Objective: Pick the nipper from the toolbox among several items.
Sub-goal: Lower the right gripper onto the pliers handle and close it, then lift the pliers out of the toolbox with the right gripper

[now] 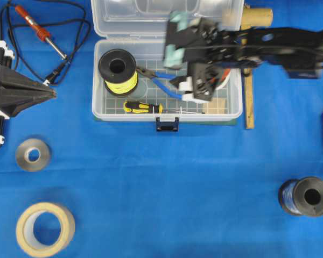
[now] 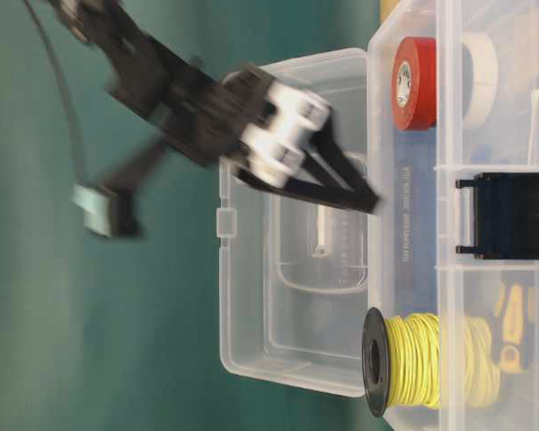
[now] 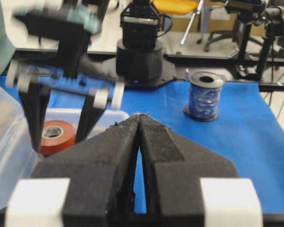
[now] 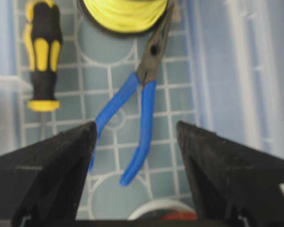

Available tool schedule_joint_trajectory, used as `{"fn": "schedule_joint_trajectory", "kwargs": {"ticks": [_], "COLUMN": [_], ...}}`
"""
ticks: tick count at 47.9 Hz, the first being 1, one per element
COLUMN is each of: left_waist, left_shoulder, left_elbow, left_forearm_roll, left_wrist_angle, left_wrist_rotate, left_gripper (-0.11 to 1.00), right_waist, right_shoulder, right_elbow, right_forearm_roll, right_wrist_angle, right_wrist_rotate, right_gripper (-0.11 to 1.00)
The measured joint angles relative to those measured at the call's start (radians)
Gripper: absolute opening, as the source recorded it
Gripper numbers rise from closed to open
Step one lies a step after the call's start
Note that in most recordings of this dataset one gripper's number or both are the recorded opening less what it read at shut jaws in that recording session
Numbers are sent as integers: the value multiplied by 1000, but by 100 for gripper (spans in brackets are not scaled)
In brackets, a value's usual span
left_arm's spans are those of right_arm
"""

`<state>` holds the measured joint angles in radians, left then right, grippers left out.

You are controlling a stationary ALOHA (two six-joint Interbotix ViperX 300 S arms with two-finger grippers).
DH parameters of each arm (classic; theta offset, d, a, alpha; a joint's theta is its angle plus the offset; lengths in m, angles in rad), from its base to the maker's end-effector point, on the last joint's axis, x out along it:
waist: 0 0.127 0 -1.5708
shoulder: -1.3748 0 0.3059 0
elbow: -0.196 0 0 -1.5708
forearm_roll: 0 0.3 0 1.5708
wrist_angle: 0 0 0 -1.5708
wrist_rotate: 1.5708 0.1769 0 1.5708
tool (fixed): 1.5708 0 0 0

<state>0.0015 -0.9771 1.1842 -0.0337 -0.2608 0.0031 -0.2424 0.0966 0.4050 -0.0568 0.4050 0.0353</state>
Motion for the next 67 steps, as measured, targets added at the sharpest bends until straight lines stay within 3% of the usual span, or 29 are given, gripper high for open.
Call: {"fn": "schedule_joint_trajectory", "kwargs": {"ticks": [24,28,36,52,67], "left_waist": [0,0,0,0,0], "left_shoulder": [5,5,5,3,0], "left_elbow": [0,0,0,0,0], "left_forearm_roll": [0,0,0,0,-2], "left_wrist_angle": [5,5,6,9,18], "left_wrist_rotate": [0,-3,-5,-3,-5], "left_gripper": [0,0,0,0,0], "right_waist": [-32,-34,-34,-38,-57], "right_shoulder": [206,216,219,195,-17], "right_elbow": [-26,-35,-38,-40,-35], "right_forearm_roll": [-3,-5,-5,-5,-6], "right_wrist_angle": [-58,-67,-67,-18,26], "right_wrist_rotate": [-5,-9,-21,-32,-32], "right_gripper": [64,54,13,13,13]}}
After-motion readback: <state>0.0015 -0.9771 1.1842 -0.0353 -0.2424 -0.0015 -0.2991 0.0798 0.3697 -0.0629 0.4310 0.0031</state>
